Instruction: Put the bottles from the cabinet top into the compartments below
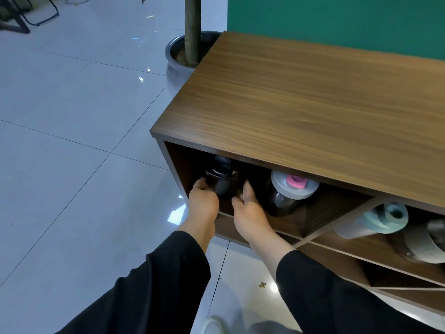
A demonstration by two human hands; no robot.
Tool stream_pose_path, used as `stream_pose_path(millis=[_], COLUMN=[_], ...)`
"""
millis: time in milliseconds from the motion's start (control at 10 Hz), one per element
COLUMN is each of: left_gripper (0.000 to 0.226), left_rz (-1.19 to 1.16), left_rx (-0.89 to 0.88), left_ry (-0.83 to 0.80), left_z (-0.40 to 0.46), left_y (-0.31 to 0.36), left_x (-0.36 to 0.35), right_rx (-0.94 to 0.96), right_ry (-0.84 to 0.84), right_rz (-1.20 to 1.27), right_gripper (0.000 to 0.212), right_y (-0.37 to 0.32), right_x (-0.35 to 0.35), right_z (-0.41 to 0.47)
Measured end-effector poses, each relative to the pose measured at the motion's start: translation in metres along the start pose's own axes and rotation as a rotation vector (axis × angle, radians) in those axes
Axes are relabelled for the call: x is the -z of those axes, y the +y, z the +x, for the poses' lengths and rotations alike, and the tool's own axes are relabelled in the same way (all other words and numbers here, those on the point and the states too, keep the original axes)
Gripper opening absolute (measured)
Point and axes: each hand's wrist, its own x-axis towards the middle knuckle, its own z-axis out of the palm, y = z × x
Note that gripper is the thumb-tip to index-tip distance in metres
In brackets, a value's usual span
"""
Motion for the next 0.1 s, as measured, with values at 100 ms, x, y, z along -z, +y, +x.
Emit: stream_pose_path(millis=[100], left_gripper=[0.029], left_rz=[-0.023], left_rx=[0.223], left_ry=[0.059], left_z=[-0.0045], left_y=[-0.0122], left_x=[-0.0085], right_rx=[0.008], right_ry=[0.053], right_rz=[0.042], right_gripper=[0.057], right_y=[0.0021], right_x=[0.0083], right_z=[-0.0170])
